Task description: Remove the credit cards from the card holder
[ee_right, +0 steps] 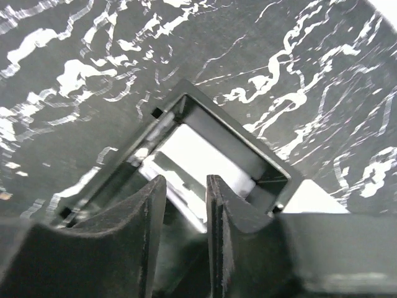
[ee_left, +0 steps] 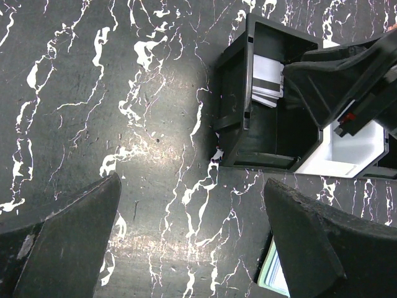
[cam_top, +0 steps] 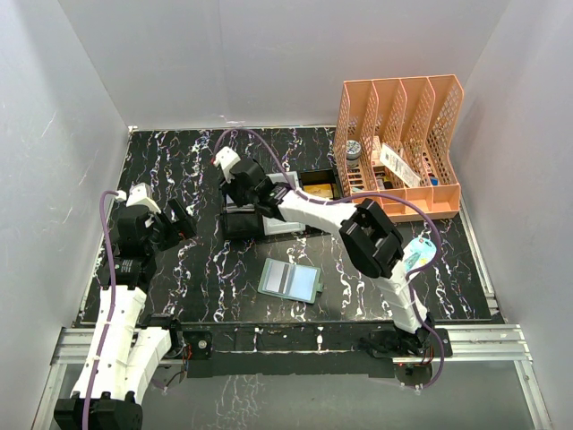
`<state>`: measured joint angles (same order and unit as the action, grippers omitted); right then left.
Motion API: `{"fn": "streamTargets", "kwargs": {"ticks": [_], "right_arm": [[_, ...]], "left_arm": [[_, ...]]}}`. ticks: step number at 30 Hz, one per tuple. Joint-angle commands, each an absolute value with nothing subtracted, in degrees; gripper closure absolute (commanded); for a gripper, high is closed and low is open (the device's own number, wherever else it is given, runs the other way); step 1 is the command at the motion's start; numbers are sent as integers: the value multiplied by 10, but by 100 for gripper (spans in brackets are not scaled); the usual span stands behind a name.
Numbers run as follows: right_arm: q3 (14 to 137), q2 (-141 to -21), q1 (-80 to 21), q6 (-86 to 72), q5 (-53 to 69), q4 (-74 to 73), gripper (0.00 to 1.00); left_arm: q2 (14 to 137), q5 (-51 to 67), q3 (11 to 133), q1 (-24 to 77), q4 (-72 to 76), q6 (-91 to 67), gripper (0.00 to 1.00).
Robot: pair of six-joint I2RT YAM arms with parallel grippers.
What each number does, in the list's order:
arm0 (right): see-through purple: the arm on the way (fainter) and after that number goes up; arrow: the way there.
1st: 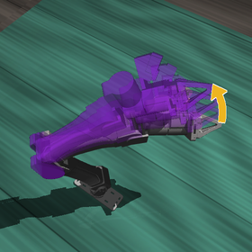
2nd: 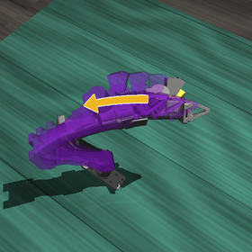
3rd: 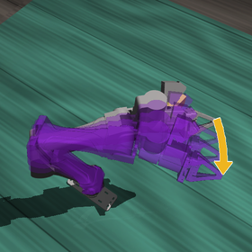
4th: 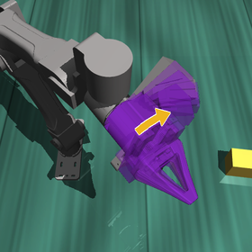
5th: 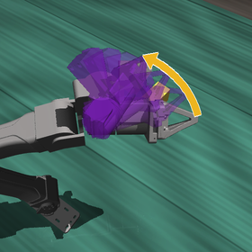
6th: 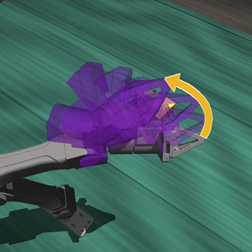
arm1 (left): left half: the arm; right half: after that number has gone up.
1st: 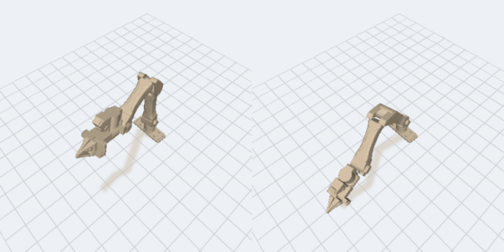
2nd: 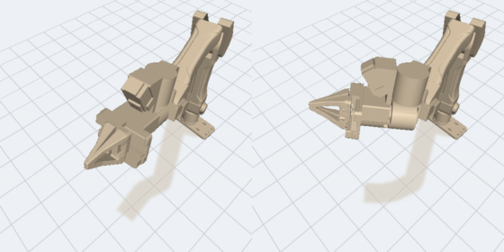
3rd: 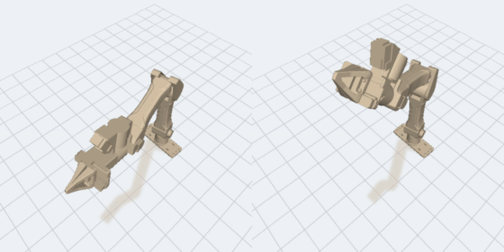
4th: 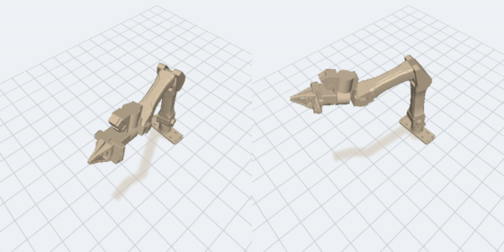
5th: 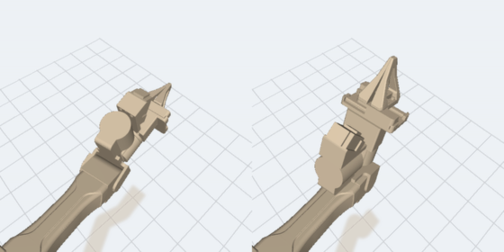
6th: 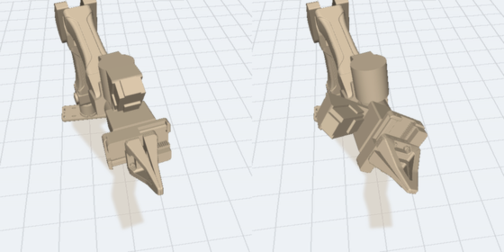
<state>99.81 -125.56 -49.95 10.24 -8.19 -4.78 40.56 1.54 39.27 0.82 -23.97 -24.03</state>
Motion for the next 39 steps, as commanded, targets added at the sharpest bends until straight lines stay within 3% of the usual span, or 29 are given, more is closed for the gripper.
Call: {"fn": "streamTargets", "kwargs": {"ticks": [1,7,12,24,39], "right_arm": [[1037,-1223,-498,-146,-56,-88,75],[1128,-1284,-498,-278,-66,-236,89],[1217,-1352,-498,-307,-51,-334,94],[1272,-1425,-498,-308,-108,-389,94],[1282,-1461,-501,-284,-183,-374,85]], "left_arm": [[403,22,388,6,-233,-235,1],[407,23,389,5,-235,-235,1],[408,26,389,6,-235,-236,1],[408,27,388,5,-235,-236,1],[409,31,387,5,-233,-236,1]]}}
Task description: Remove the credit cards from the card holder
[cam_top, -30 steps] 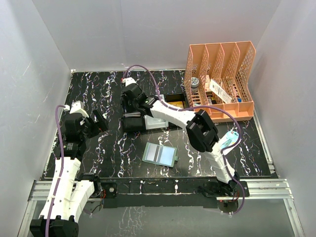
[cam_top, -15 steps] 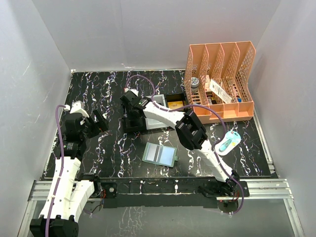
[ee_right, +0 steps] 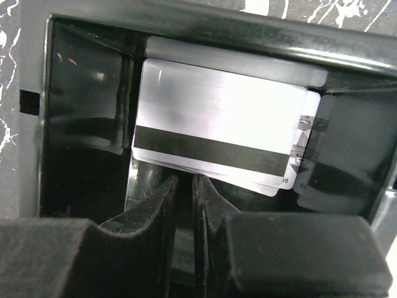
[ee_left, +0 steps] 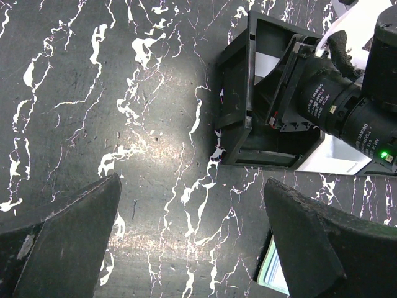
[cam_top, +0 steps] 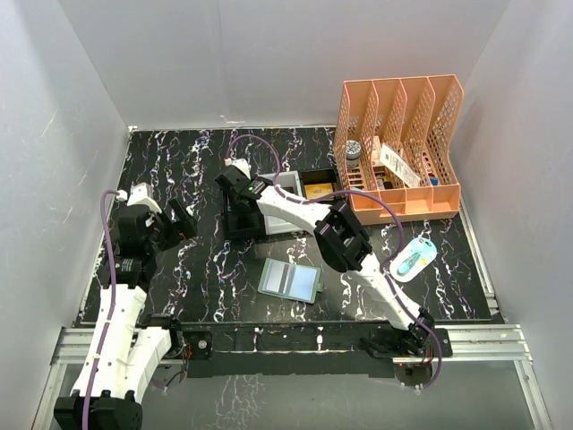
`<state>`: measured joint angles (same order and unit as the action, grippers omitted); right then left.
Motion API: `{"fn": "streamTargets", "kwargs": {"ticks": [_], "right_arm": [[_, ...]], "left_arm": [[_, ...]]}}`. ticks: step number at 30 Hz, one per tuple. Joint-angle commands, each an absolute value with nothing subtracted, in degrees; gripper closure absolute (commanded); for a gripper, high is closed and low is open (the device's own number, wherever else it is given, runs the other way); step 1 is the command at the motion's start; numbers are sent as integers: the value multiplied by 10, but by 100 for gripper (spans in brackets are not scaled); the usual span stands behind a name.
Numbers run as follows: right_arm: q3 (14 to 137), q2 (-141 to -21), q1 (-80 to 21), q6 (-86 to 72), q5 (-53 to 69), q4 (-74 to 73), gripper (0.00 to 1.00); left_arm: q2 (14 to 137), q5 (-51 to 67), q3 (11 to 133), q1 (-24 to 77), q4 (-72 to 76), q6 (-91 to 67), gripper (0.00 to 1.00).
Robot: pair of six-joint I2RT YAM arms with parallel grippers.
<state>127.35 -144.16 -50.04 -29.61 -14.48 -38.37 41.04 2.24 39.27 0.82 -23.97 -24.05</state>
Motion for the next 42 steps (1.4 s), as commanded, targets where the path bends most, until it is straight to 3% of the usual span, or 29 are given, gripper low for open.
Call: {"fn": "streamTargets", "kwargs": {"ticks": [1,7,15,28,35,42], "right_arm": [[1281,-1461,-502,-283,-190,-373,84],[1270,-1449,-510,-272,-208,-352,79],[1263,-1389,-510,-275,-143,-336,70],[1232,-1292,-510,-287,-127,-355,65],[1035,-1110,-509,-337,-143,-262,59],[779,-924,-508,-423,-192,-245,38]], "left_arm": [[408,31,387,5,-232,-236,1],[408,30,387,5,-233,-236,1],[410,31,387,6,-233,-236,1],[411,35,386,5,-232,-237,1],[410,46,383,6,-229,-232,1],[409,68,378,6,-218,-227,1]]}}
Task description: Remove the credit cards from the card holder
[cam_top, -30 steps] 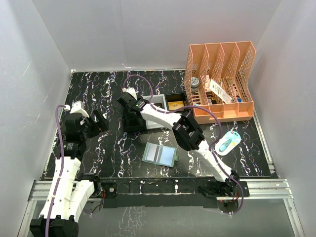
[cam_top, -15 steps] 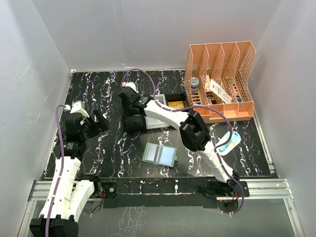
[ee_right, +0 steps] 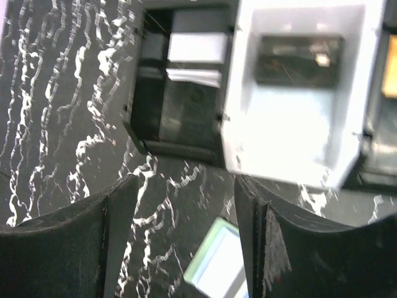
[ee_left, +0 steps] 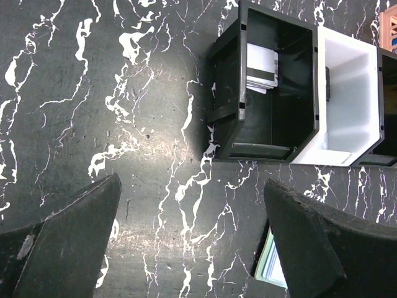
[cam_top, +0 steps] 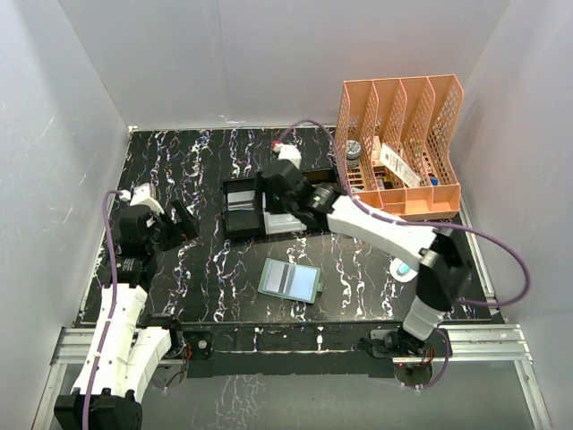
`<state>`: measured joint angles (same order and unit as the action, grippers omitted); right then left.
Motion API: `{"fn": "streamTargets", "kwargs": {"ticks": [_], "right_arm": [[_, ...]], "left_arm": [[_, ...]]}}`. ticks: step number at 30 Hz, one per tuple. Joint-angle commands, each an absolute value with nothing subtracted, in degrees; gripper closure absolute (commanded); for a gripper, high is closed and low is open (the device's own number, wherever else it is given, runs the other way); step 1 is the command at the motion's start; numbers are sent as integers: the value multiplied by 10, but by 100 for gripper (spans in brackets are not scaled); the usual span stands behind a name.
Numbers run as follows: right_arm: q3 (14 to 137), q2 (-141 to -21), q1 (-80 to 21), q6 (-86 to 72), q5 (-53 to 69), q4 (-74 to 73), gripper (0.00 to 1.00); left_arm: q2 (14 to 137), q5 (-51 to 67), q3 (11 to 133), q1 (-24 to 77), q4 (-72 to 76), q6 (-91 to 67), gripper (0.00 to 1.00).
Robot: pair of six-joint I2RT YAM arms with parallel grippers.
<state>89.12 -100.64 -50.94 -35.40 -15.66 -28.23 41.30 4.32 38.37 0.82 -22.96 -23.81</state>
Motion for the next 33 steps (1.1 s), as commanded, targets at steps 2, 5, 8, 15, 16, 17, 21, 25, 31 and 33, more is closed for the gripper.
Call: {"fn": "streamTargets", "kwargs": {"ticks": [2,5,8,15,16,17,21,25,31,33], "right_arm": [[699,-869,-508,-463,-181,-217,36],[584,-787,-508,-517,-154,-160,35],[498,-733,-508,-572,-116,-105,36],[417,-713,-507,-613,-4,-47,46],[412,-717,-508,-616,6,-44,48],[403,-721,-508,-621,18,-35,49],[367,-737,-508,-645,49,6,52],[343,-752,-508,-646,60,25,53],[348,-795,-494,-605,71,36,60],[355,-811,-492,-593,80,40,62]], "left_arm": [[411,79,377,6,-213,-226,1],[419,100,376,6,-210,-226,1],[434,147,371,7,-195,-224,1],[483,362,345,27,-124,-293,11],[481,374,342,41,-119,-301,12],[480,380,338,58,-117,-304,12],[490,357,318,160,-103,-326,13],[512,323,302,225,-77,-351,16],[628,276,327,307,-78,-347,30],[648,250,332,326,-73,-349,33]]}}
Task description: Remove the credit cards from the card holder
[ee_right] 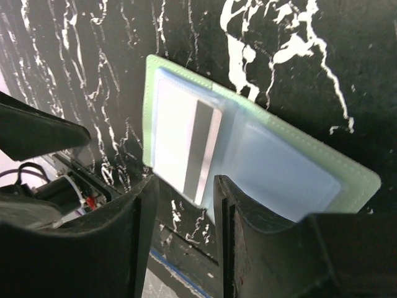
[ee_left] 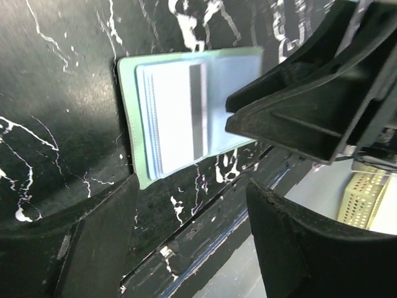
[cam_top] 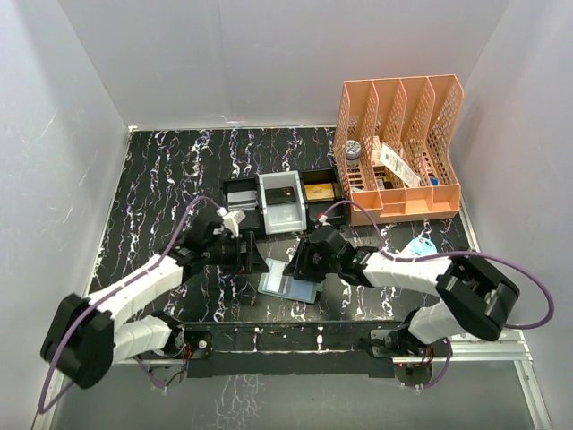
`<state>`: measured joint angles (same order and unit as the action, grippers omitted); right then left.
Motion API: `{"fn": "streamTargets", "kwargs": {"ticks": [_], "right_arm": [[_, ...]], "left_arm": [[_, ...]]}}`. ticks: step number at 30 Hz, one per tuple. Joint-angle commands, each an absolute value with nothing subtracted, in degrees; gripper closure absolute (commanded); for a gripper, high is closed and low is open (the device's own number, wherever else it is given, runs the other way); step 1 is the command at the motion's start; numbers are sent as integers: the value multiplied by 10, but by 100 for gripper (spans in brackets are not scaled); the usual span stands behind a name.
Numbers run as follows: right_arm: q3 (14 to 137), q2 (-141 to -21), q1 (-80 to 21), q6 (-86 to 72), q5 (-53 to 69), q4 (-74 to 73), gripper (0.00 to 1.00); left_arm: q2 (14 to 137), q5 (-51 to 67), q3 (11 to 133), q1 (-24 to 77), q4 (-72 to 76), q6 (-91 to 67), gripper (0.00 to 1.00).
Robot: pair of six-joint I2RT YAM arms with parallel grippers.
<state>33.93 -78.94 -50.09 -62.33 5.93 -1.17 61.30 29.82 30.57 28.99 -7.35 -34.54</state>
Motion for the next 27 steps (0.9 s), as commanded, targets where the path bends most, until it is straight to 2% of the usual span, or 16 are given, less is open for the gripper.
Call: {"fn": "streamTargets", "kwargs": {"ticks": [1,8,11,15,27], "right_arm": [[358,-818,-490,-590,82,41,63],[342,-845,-484,-610,50,59,71],[311,-859,-474,-617,88,116,72],[311,-885,-469,-612,115,125,79],[335,-840,-468,-570,125,89,81]], "left_arm": [[651,240,330,335,-61,-354,34],[713,210,343,373,-16,-381,49],[747,186,345,394,-11,-384,55],[781,158,342,415,-27,-385,68],[721,95,264,466,-2,-447,86]]}}
